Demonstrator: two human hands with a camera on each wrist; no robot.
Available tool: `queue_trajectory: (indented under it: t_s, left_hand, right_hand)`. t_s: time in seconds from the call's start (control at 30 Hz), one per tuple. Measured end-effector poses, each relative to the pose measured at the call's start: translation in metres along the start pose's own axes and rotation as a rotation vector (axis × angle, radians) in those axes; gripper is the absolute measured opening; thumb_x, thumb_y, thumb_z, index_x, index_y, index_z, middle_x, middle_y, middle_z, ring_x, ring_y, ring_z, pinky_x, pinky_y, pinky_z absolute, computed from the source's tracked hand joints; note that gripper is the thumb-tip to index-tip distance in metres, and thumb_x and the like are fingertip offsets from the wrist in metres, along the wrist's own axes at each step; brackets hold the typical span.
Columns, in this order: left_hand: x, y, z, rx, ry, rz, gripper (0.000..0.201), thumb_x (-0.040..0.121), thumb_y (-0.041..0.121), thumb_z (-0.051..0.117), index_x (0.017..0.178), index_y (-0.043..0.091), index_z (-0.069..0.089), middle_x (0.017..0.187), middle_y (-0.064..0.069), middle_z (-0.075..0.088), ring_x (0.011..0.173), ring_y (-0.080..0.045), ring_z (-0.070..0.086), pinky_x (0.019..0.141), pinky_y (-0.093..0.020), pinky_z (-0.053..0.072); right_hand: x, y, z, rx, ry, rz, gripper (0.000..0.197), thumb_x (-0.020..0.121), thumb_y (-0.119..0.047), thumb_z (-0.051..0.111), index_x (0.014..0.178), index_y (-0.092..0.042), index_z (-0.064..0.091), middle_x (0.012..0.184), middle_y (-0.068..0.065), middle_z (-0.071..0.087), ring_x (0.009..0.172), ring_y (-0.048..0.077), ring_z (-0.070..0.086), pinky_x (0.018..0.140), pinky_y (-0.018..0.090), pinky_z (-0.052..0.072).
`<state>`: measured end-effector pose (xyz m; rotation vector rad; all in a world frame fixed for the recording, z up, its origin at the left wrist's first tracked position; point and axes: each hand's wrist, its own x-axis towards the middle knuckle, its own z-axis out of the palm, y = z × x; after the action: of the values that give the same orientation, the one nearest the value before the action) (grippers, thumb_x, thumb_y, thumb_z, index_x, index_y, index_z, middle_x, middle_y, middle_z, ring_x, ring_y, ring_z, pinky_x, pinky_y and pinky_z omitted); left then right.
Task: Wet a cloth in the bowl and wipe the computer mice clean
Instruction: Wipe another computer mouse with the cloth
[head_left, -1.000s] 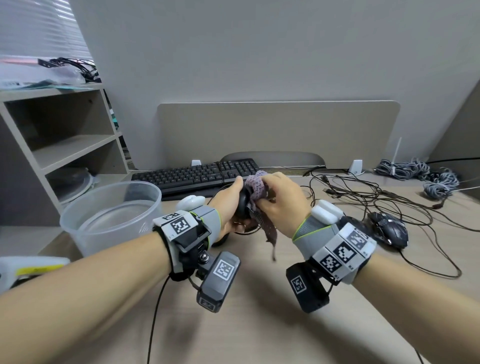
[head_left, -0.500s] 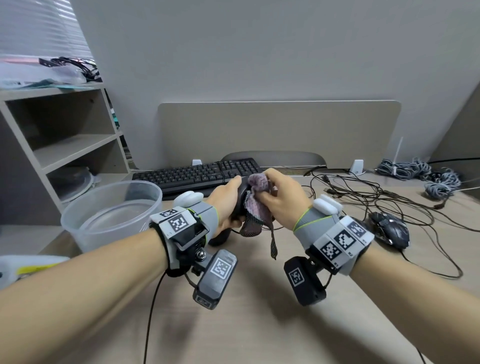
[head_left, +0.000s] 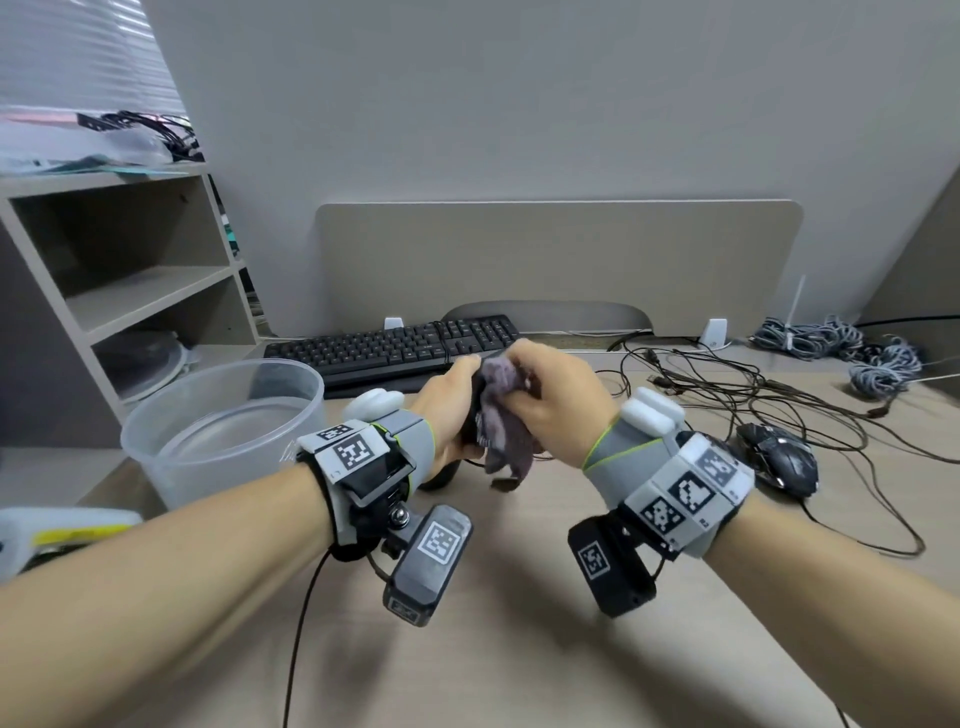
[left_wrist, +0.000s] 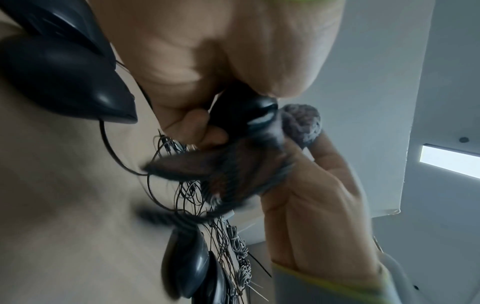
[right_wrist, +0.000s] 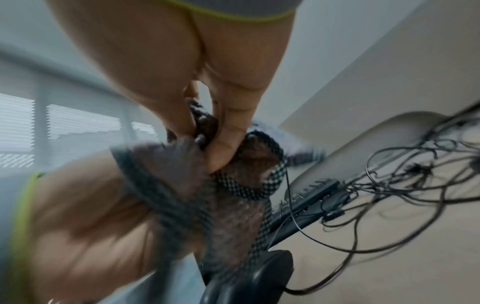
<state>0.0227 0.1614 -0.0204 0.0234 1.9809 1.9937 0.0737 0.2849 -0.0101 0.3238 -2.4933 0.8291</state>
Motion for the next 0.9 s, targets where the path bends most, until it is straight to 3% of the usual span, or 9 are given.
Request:
queue_trajectory:
  t_s: [0.1,0.17,0.3,0.4,0.5,0.63,0.73,0.8,0.9]
  left_hand:
    - [-0.001,0.0,-0.002,0.034,-0.035,-0.008,0.039,0.096,0.043,0.038,0.086,0.01,0.056,0.065,-0.014,0.058,0.043,-0.021,0.045,0.042,-0.019,0.03]
    - [-0.001,0.0,-0.005,0.039,-0.03,-0.012,0.039,0.095,0.045,0.039,0.088,0.011,0.055,0.067,-0.016,0.058,0.04,-0.019,0.043,0.038,-0.017,0.027]
    - [-0.001,-0.001,-0.004,0.018,-0.015,0.005,0.038,0.094,0.045,0.041,0.08,0.013,0.055,0.065,-0.01,0.052,0.045,-0.02,0.045,0.039,-0.018,0.028]
    - [-0.006,0.002,-0.002,0.04,-0.042,-0.007,0.04,0.096,0.044,0.037,0.084,0.011,0.055,0.065,-0.014,0.057,0.041,-0.02,0.043,0.038,-0.016,0.027]
    - [-0.005,0.003,-0.004,0.062,-0.027,-0.008,0.04,0.094,0.046,0.039,0.088,0.01,0.056,0.069,-0.015,0.057,0.042,-0.02,0.044,0.038,-0.018,0.027]
    - [-0.003,0.001,-0.001,0.035,-0.025,0.003,0.039,0.096,0.043,0.039,0.079,0.011,0.054,0.061,-0.011,0.051,0.046,-0.02,0.042,0.042,-0.019,0.025]
    - [-0.008,0.005,0.002,0.046,-0.055,-0.02,0.04,0.097,0.042,0.035,0.085,0.01,0.055,0.067,-0.015,0.057,0.043,-0.02,0.042,0.038,-0.017,0.027]
    - [-0.008,0.006,0.003,0.032,-0.033,-0.013,0.039,0.097,0.043,0.037,0.086,0.011,0.055,0.065,-0.014,0.058,0.043,-0.019,0.043,0.039,-0.017,0.028]
    - [-0.004,0.004,0.005,-0.052,0.032,0.018,0.037,0.097,0.041,0.043,0.078,0.011,0.055,0.067,-0.012,0.055,0.051,-0.022,0.049,0.049,-0.023,0.035]
  right_hand:
    - [0.011,0.016,-0.01,0.034,0.097,0.137,0.013,0.08,-0.013,0.061,0.089,-0.006,0.054,0.084,0.011,0.064,0.08,0.029,0.055,0.069,0.035,0.038]
    - [0.005,0.025,-0.007,-0.006,0.058,0.209,0.012,0.079,-0.012,0.061,0.085,-0.008,0.051,0.083,0.01,0.062,0.082,0.031,0.057,0.065,0.034,0.036]
    - [-0.002,0.006,0.002,-0.021,-0.027,0.053,0.008,0.079,-0.009,0.058,0.084,-0.005,0.054,0.081,0.01,0.06,0.076,0.028,0.052,0.067,0.036,0.034]
    - [0.01,0.016,-0.008,0.016,0.083,0.124,0.01,0.08,-0.011,0.06,0.084,-0.006,0.052,0.08,0.009,0.058,0.072,0.026,0.046,0.06,0.032,0.025]
    - [0.004,0.022,-0.005,-0.058,0.041,0.158,0.011,0.079,-0.009,0.057,0.079,-0.014,0.047,0.076,0.003,0.051,0.072,0.025,0.044,0.058,0.027,0.019]
    - [0.001,0.003,-0.001,-0.027,-0.007,-0.011,0.005,0.078,-0.007,0.057,0.08,-0.006,0.053,0.077,0.007,0.054,0.073,0.024,0.048,0.064,0.034,0.031]
    - [0.013,0.017,-0.01,-0.017,0.113,0.089,0.009,0.078,-0.008,0.059,0.083,-0.005,0.052,0.078,0.01,0.057,0.074,0.027,0.05,0.066,0.035,0.033]
    - [0.009,0.021,-0.008,-0.087,0.054,0.101,0.007,0.077,-0.006,0.055,0.082,-0.007,0.05,0.078,0.008,0.054,0.076,0.03,0.051,0.064,0.034,0.031]
    - [-0.005,0.005,0.003,-0.084,-0.042,-0.056,0.006,0.078,-0.005,0.053,0.083,-0.007,0.05,0.081,0.012,0.055,0.079,0.033,0.053,0.066,0.038,0.038]
